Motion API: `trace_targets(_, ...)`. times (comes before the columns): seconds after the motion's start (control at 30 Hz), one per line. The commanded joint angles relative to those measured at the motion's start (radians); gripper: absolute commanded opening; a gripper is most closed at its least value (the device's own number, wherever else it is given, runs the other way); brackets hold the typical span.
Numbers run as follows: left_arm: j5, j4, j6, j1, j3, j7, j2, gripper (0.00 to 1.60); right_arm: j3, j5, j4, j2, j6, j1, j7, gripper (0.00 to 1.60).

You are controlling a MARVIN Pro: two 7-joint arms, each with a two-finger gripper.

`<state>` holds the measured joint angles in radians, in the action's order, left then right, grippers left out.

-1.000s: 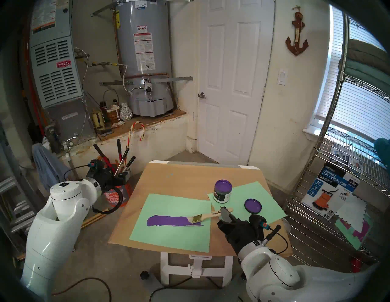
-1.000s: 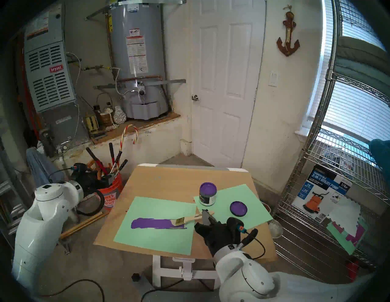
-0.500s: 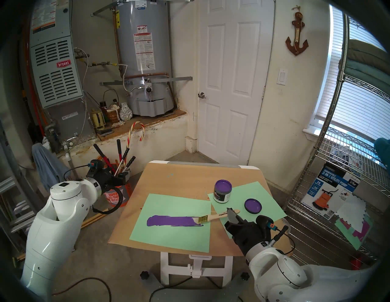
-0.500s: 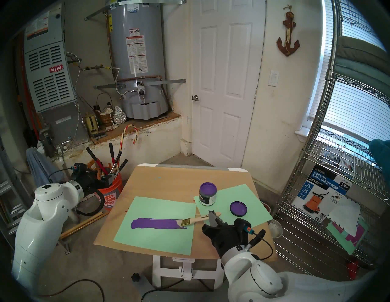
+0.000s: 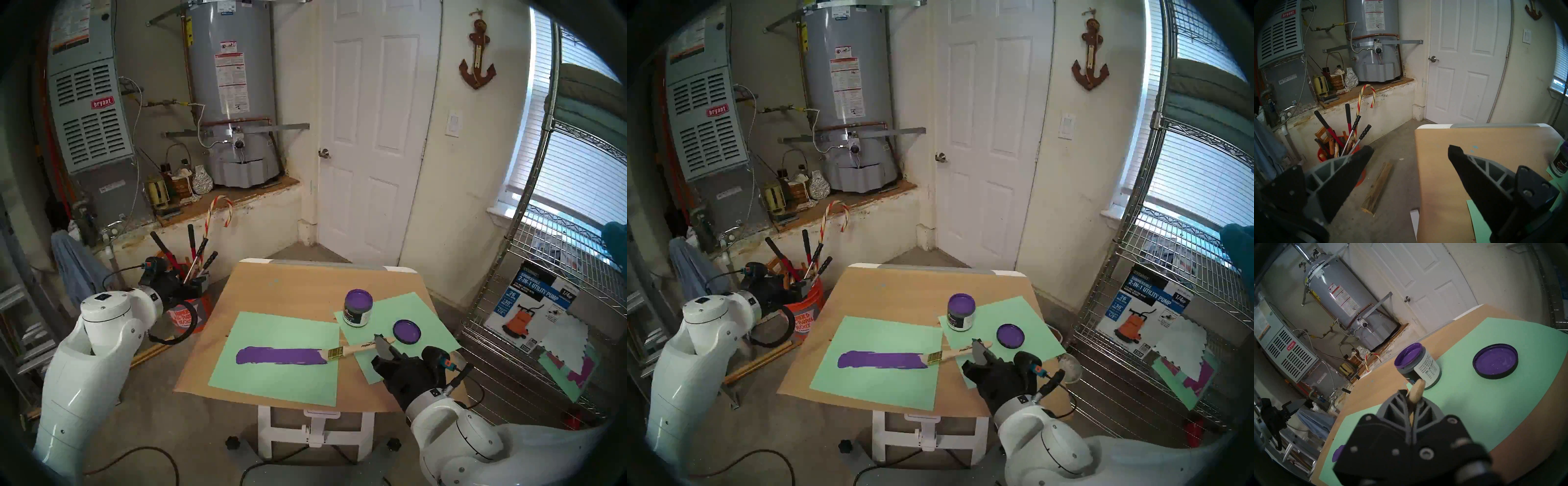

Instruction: Pick up brush, dip the brush into paint, and paint the wood

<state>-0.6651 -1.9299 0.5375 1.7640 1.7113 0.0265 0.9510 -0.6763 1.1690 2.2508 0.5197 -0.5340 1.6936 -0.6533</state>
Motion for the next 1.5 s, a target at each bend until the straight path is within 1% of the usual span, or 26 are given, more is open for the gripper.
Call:
trace_targets(0.0,-0.002,-0.017,-0.003,-0.005,0.011,0.002,-0.001,1.6,-0.018,0.006,0.03,-0.037,-0.024,0.009,0.006,0.0)
trace_targets(0.47,-0.002,-0.017,-0.003,-0.005,0.011,0.002,-0.001,1.6,-0.044,0.024,0.058,-0.089,-0.058,0.035,0.022,0.0)
trace_targets(0.67,-0.002,-0.017,-0.003,-0.005,0.011,0.002,-0.001,1.6,-0.052,0.039,0.064,-0.096,-0.064,0.036,0.042,0.0)
trace_targets(0.93,-0.002,-0.016,-0.003,-0.005,0.011,0.002,-0.001,1.6,-0.078,0.095,0.124,-0.13,-0.086,0.043,0.072,0.0)
trace_targets(1.07,-0.002,-0.016,-0.003,-0.005,0.011,0.002,-0.001,1.6,-0.087,0.099,0.147,-0.145,-0.092,0.046,0.074,0.0)
trace_targets(1.3,-0.002,-0.017,-0.003,-0.005,0.011,0.002,-0.001,1.6,-0.094,0.114,0.163,-0.157,-0.098,0.05,0.087,0.0)
trace_targets(1.47,-0.002,-0.017,-0.003,-0.005,0.011,0.002,-0.001,1.6,-0.097,0.141,0.171,-0.149,-0.109,0.05,0.107,0.0)
